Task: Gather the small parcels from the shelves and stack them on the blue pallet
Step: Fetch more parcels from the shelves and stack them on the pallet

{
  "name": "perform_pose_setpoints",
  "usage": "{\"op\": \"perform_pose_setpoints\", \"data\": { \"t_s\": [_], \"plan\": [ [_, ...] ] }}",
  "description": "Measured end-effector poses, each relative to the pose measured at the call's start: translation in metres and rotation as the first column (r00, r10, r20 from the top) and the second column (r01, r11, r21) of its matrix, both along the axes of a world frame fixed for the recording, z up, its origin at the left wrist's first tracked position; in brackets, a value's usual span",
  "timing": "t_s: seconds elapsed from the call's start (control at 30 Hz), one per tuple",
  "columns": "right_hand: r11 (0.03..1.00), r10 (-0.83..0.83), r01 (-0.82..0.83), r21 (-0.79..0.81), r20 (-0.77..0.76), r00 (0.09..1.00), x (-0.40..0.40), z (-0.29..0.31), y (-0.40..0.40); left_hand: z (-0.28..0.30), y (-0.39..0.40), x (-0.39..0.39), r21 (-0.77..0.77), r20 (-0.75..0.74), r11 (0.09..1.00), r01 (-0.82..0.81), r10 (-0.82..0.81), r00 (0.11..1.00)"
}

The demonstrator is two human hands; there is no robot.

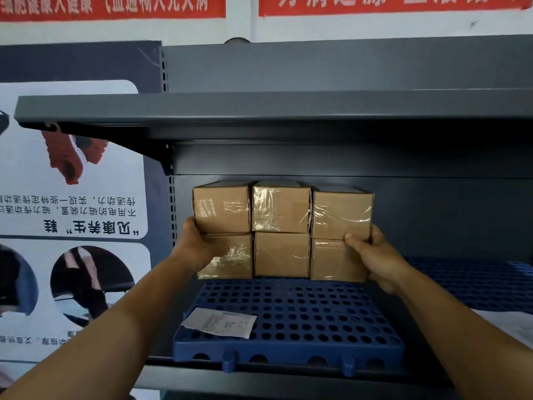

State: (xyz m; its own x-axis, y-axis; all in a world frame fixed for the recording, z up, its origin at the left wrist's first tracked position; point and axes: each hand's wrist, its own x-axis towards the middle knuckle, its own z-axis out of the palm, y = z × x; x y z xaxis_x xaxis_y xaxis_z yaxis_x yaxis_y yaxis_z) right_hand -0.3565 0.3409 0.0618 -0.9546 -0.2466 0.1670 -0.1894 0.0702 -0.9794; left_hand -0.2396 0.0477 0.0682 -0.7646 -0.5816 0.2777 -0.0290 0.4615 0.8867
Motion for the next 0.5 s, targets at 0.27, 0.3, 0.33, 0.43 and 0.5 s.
{"op": "perform_pose_setpoints", "data": {
  "t_s": [0.27, 0.3, 0.33, 0.43, 0.5],
  "plan": [
    [0.999, 0.034, -0.033, 0.032, -0.011, 0.999, -0.0029, 0.0013, 0.0023, -0.0003, -0.0023, 0.0017, -0.077, 0.019, 0.997, -0.031, 0.033, 0.999],
    [0.999, 0.033, -0.033, 0.026, -0.011, 0.999, -0.0034, 0.0013, 0.0021, -0.0003, -0.0017, 0.0021, -0.084, 0.016, 0.996, -0.033, 0.035, 0.999],
    [0.999, 0.028, -0.028, 0.022, -0.011, 1.000, -0.0037, 0.0010, 0.0020, -0.0002, -0.0012, 0.0024, -0.089, 0.018, 0.995, -0.035, 0.036, 0.999],
    [1.000, 0.019, -0.019, 0.019, -0.011, 1.000, -0.0031, 0.0001, 0.0006, -0.0001, -0.0009, 0.0035, -0.105, 0.021, 0.994, -0.035, 0.037, 0.999],
    [1.000, 0.013, -0.013, 0.013, -0.009, 1.000, -0.0024, -0.0003, -0.0002, 0.0006, -0.0005, 0.0037, -0.112, 0.024, 0.993, -0.035, 0.038, 0.999]
  ]
}}
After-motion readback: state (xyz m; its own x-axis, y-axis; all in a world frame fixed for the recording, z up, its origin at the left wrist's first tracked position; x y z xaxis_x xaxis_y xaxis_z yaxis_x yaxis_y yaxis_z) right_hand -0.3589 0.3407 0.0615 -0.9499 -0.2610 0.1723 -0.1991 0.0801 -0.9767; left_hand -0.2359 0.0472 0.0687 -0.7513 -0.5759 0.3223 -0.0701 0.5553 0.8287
